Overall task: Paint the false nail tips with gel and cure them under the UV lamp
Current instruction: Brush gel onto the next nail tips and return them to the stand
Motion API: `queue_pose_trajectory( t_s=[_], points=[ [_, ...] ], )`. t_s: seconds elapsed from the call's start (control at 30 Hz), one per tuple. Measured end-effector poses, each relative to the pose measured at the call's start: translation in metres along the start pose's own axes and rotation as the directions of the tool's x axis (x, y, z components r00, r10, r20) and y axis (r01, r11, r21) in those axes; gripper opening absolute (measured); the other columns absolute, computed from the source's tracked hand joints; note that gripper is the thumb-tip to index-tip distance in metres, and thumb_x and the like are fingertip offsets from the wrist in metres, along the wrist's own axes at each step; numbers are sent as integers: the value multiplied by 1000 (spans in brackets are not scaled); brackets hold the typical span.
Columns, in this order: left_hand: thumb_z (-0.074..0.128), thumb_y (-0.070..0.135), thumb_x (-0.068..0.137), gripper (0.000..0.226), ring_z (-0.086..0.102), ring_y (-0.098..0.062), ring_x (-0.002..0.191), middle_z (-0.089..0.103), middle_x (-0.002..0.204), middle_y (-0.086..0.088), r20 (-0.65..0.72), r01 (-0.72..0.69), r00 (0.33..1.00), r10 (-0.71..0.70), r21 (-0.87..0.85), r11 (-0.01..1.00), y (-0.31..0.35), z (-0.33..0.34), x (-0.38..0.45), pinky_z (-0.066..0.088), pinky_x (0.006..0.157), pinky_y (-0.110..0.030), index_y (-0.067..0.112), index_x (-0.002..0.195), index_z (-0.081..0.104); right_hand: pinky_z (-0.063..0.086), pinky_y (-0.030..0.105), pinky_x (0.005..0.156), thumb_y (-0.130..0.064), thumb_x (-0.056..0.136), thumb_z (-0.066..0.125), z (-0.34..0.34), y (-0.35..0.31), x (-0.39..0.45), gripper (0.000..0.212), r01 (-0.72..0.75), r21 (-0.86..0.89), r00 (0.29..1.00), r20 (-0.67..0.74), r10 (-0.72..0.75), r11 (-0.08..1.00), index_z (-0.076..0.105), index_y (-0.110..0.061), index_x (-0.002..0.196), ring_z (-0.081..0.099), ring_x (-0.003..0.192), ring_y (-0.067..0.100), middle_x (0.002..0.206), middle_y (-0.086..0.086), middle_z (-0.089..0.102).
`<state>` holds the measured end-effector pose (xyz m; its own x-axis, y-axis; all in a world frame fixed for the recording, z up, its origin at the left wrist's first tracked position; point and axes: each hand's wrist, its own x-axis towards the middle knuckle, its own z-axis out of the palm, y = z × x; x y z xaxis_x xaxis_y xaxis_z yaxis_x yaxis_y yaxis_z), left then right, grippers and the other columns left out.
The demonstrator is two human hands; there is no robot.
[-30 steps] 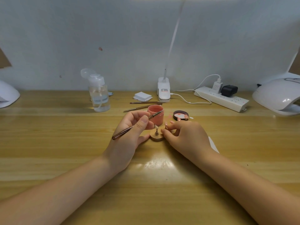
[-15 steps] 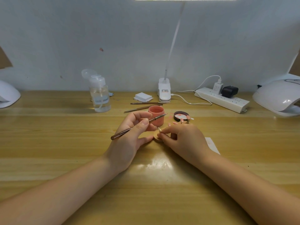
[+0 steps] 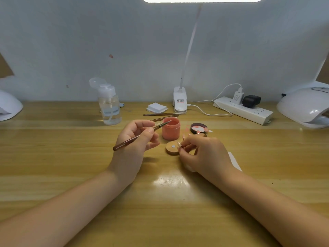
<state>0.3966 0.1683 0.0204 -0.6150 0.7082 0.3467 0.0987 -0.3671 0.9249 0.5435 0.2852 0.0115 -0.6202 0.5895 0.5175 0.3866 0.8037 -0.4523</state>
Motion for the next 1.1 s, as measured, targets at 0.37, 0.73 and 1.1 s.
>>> queue_pose_trajectory(
  t_s=[0.37, 0.73, 1.1],
  points=[
    [58, 12, 86, 15, 57, -3, 49, 64, 54, 10, 25, -65, 998, 63, 584, 809, 37, 6, 55, 49, 53, -23, 12, 75, 67, 49, 25, 67, -20, 81, 73, 0, 4, 6, 5, -75, 150, 997, -15, 78, 986, 73, -22, 85, 52, 55, -7, 69, -17, 62],
    [55, 9, 85, 4, 49, -17, 60, 58, 78, -9, 30, 182, 948, -318, 768, 614, 44, 52, 123, 37, 45, -21, 6, 87, 57, 51, 30, 68, -20, 81, 73, 0, 4, 5, 2, -58, 182, 998, -15, 62, 981, 73, -22, 83, 53, 58, -5, 72, -14, 66],
    [58, 6, 82, 5, 37, -8, 36, 59, 52, -4, -105, 369, 919, -379, 561, 741, 42, 31, 127, 32, 39, -15, 3, 82, 62, 47, 25, 66, -23, 82, 73, 4, 9, 6, 2, -55, 178, 998, -26, 60, 983, 71, -25, 83, 52, 58, -4, 71, -14, 65]
  ],
)
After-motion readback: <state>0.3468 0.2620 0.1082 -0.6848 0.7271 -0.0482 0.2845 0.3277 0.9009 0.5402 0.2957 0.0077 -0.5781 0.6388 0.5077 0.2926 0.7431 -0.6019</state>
